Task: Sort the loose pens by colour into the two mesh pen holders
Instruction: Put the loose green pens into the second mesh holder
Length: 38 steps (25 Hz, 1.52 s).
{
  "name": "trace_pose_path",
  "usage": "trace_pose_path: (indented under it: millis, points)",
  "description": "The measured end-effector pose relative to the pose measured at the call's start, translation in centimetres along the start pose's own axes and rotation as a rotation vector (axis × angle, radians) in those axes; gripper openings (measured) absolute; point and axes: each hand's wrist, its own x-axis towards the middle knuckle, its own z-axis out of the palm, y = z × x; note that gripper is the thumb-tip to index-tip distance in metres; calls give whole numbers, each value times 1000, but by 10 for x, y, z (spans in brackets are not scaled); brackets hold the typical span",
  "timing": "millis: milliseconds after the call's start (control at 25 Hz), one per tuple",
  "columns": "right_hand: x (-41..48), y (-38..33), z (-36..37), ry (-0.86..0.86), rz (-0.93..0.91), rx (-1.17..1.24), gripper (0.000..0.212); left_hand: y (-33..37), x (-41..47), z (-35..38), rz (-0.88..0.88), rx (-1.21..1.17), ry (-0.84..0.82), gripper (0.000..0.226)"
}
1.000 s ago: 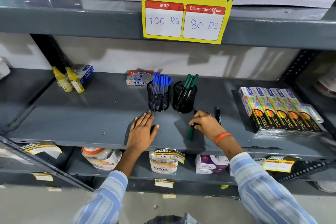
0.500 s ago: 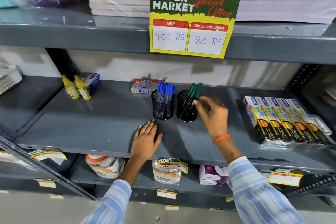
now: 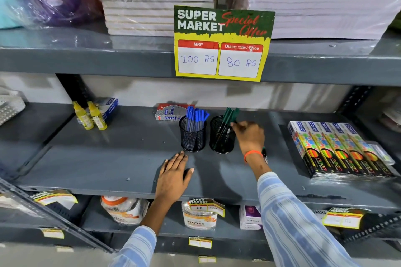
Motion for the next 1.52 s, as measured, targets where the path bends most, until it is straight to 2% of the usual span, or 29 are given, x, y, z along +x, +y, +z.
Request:
trace_pose_path:
  millis: [280,440,600,1000,1200,1360,1520]
  points:
    - [-18,31,-13,76,-26,69,24,-1,0,1,3,3,-1,67]
    - [-30,74,-23,-52,19,-165,13,-1,1,3,3,-1,6,66]
    - [-29,109,-34,-247,-102,-288,25,-2,1,3,8,7,4,67]
    - [-27,99,-25,-458,-137,-114,24,-1,1,1,-3,9,-13,69]
    - [-22,87,-14,-582,-255,-211,21,-1,0,1,-4,7,-4,69]
    - [-30,71,-14,-541,-319,-95,18,-1,1,1,-6,5,-6,68]
    - [-36,39,-24,-296,-445,56,13,0,0,0,-8,4,-5,67]
